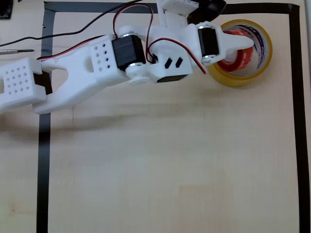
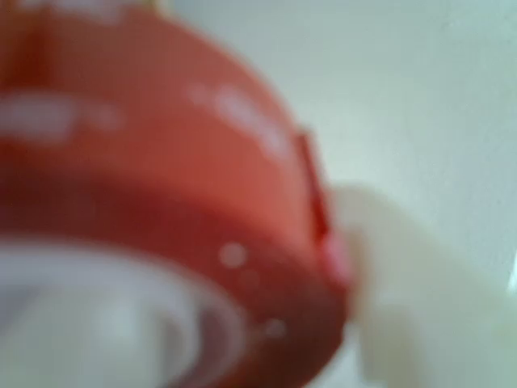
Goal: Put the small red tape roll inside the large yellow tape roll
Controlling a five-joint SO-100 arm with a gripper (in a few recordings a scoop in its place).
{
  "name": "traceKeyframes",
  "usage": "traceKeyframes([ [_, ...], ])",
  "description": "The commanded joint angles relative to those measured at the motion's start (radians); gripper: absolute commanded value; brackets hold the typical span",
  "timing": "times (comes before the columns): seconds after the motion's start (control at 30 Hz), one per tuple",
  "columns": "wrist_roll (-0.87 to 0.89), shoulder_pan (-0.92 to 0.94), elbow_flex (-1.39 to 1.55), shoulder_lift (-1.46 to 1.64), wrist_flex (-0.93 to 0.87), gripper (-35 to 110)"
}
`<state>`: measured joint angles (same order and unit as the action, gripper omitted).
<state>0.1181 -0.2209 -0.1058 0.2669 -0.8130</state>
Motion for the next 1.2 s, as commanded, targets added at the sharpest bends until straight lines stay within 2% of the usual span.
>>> traceKeyframes([
  [0.0, 0.028, 0.005, -0.135, 0.078, 0.037, 7],
  [0.27, 0.028, -0.017, -0.135, 0.081, 0.046, 10],
  [0.47, 0.028, -0.015, -0.135, 0.081, 0.041, 18],
  [0.8, 0.028, 0.000, -0.135, 0.107, 0.015, 17],
  [1.07, 0.028, 0.069, -0.135, 0.290, -0.290, 0],
  [1.17, 0.028, 0.092, -0.135, 0.367, -0.460, 0],
])
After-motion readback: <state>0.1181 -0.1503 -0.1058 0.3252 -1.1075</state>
